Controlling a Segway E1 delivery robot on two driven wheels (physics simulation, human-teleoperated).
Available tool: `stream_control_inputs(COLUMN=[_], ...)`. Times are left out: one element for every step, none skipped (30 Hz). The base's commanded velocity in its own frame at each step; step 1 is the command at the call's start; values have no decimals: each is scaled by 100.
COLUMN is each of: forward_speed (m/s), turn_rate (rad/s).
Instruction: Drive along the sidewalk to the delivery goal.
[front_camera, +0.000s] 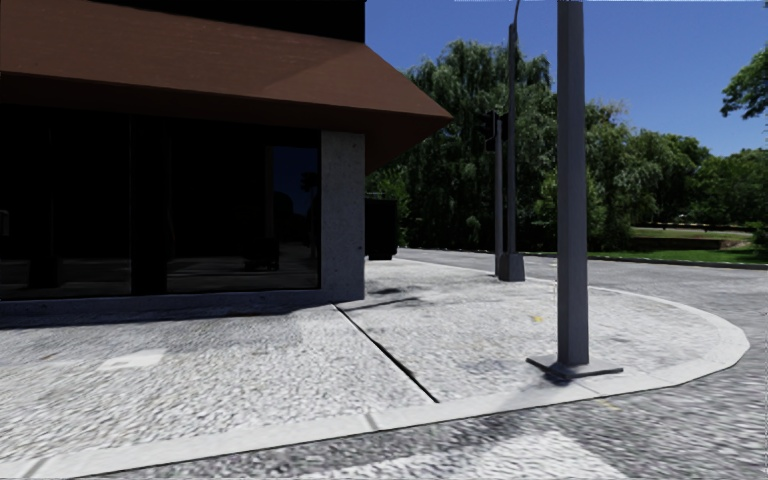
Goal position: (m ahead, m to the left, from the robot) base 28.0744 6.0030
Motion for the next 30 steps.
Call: stream_control_inputs(forward_speed=[200,200,200,200,200,200,200,200,200,200,197,184,184,173,163,159,159,158,157,157,157,157,157,157,157,157,157,157,157,157], turn_rate=[-23,-23,-22,-22,-22,-22,-20,-18,-18,-12,-4,0,0,0,0,0,0,0,0,0,0,0,0,0,0,0,0,0,0,0])
